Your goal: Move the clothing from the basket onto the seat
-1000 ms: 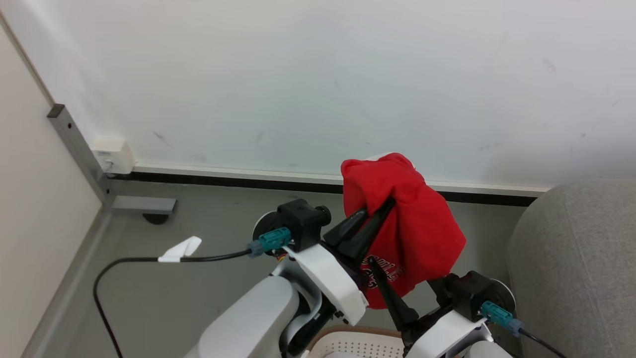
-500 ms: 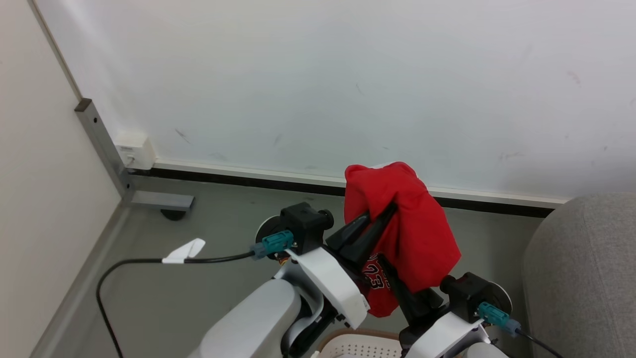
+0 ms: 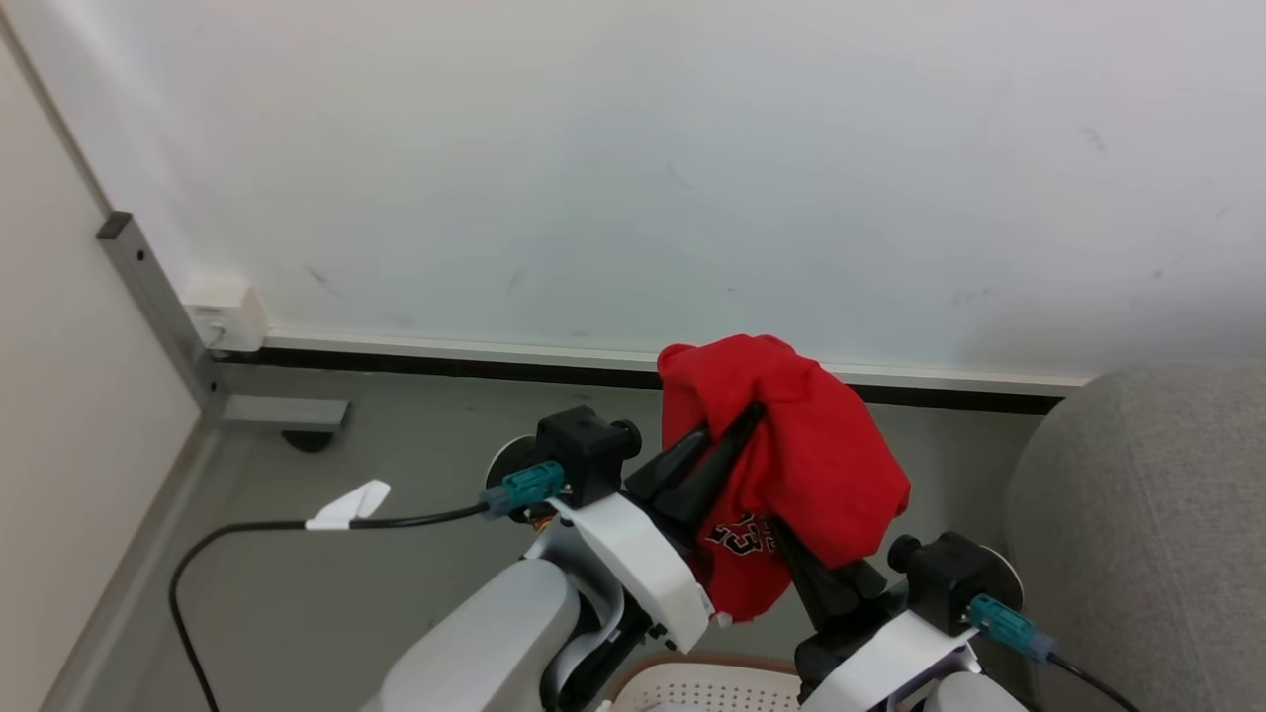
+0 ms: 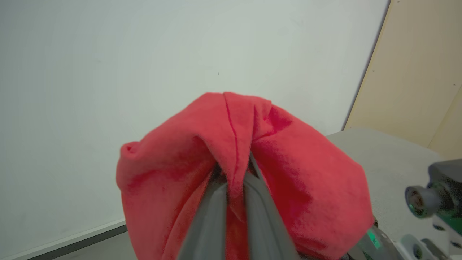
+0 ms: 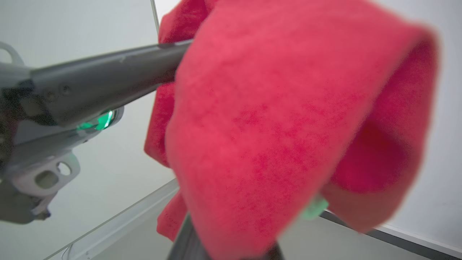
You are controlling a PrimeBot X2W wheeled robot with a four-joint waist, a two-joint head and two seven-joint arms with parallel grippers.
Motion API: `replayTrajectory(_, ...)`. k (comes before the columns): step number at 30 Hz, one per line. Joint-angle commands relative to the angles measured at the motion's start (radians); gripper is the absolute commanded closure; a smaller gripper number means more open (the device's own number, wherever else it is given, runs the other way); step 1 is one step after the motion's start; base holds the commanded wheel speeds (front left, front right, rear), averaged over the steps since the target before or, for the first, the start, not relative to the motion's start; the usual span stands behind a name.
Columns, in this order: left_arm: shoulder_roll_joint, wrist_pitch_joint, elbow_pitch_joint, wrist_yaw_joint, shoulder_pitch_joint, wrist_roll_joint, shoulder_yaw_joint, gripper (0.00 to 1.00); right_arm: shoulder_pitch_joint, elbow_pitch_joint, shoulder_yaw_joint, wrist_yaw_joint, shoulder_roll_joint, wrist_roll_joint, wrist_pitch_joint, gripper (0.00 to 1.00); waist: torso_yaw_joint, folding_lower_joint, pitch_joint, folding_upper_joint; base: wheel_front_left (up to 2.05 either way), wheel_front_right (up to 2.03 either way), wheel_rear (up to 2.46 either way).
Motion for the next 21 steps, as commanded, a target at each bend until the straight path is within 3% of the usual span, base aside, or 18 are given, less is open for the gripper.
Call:
replayTrajectory(1, 0.006, -0.007, -0.001, 0.002, 0.012, -0.002, 0.003, 0.0, 0.018, -0.01, -0.008, -0.002, -0.003, -0.007, -0.003, 1.0, -0.012, 0.0, 0.003, 0.0, 0.0, 0.0, 0.0)
replayTrajectory(8, 0.023, -0.011, -0.022, 0.005, 0.032, -0.004, -0.006, 0.0, 0.047, -0.064, -0.059, -0.002, -0.018, -0.014, -0.003, 1.0, -0.089, 0.0, 0.019, 0.0, 0.0, 0.0, 0.0)
replayTrajectory(21, 0.062, -0.044, -0.104, 0.004, 0.063, 0.019, -0.001, 0.0, 0.063, -0.144, -0.191, -0.002, -0.038, -0.074, -0.003, 1.0, -0.32, 0.0, 0.079, 0.0, 0.0, 0.0, 0.0)
